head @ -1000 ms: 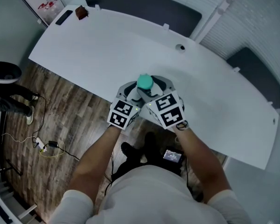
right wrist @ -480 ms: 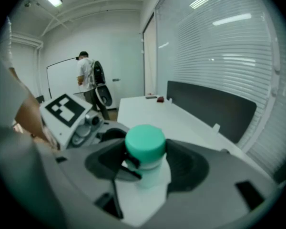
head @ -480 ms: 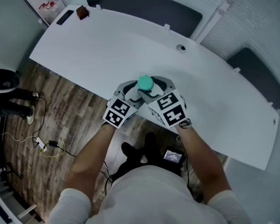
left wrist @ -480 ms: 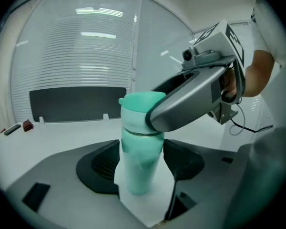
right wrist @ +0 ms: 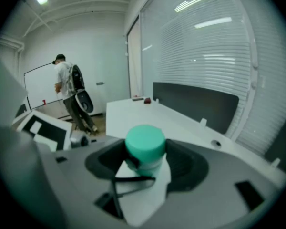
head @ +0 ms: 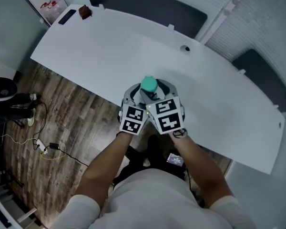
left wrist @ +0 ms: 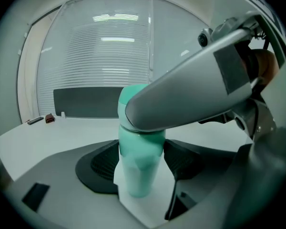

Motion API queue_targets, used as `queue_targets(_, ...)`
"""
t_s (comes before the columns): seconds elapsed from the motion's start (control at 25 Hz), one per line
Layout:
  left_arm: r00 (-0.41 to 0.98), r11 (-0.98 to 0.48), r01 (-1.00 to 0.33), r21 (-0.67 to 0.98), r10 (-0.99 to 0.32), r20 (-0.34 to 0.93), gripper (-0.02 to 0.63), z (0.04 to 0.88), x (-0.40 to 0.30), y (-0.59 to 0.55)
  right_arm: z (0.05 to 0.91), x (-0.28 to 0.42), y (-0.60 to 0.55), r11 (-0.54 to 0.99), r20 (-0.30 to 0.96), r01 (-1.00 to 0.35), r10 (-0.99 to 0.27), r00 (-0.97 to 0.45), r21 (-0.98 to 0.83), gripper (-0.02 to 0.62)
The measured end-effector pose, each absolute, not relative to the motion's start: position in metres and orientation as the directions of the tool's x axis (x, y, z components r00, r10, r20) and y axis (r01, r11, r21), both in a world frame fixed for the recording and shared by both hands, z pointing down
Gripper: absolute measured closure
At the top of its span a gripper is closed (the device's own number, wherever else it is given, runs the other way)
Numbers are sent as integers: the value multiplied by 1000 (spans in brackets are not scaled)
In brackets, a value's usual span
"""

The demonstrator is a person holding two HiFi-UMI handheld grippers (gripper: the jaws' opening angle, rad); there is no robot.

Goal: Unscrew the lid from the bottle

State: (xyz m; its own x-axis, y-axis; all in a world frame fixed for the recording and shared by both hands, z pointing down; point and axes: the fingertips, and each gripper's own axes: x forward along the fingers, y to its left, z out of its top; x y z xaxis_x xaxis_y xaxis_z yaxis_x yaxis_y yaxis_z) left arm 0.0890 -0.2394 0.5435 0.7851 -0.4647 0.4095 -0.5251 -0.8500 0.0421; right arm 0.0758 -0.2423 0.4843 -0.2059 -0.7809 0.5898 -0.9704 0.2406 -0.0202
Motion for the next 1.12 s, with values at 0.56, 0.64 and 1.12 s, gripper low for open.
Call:
queue_targets(0.56, 890, -991, -112, 77, -65, 452, 310, 543, 84, -224, 485, 68, -232, 500, 614, -866, -678, -403, -16, 314)
queue_targets(0.64, 885, -993, -92, 69, -50, 462, 308, 543, 84, -224, 485, 68, -233, 499, 613, -866, -680, -401, -13, 314)
queue_targets(1.12, 805, -884, -468, -3, -427, 412, 304, 549, 85, -235, 485, 69, -237, 320, 592, -947, -763, -261, -5, 314)
